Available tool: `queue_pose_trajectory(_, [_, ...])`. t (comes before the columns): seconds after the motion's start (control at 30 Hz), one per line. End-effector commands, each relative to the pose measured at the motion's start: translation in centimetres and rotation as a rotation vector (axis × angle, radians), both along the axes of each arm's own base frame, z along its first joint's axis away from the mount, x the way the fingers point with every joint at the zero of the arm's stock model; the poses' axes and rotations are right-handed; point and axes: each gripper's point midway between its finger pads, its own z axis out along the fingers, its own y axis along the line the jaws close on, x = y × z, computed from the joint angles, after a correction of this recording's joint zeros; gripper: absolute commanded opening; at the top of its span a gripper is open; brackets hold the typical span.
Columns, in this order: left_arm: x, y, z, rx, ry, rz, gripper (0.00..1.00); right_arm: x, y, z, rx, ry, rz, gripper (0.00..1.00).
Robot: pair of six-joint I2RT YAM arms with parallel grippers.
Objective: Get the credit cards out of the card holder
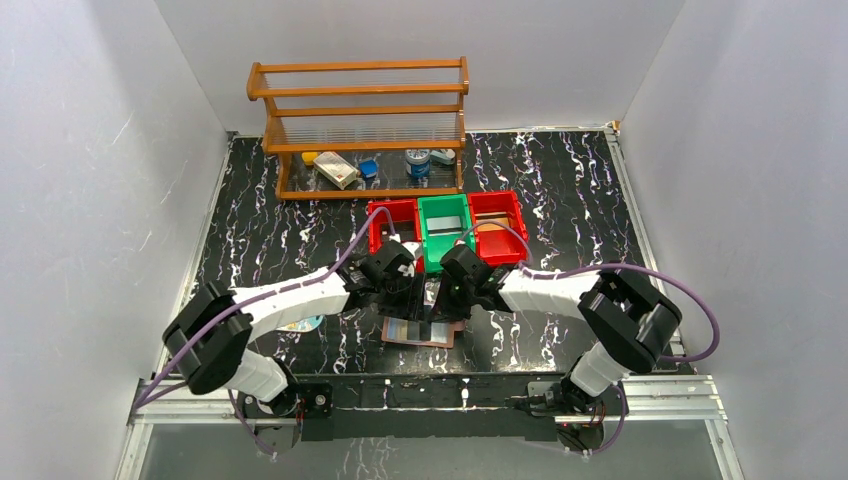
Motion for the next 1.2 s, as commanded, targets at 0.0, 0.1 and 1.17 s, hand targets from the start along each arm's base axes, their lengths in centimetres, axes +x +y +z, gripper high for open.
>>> queue_pose_trajectory(0.0, [-0.9,1.3,-2.5,0.086,0.05,-0.004,0.44,-0.4,-0.9,-0.5,-0.021,0.002,-0.019,0.15])
queue_pose_trajectory(0.1, [-1.3,2.1,-3.5,0.128,0.07,0.004,0.41,-0.3,-0.7,-0.2,0.011,0.002,-0.031,0.23])
queue_pose_trajectory(1.17, [-2.0,3.9,-5.1,0.213,0.098,0.006,0.28,-0.6,-1.6,-0.2,0.185,0.027,-0.095,0.09])
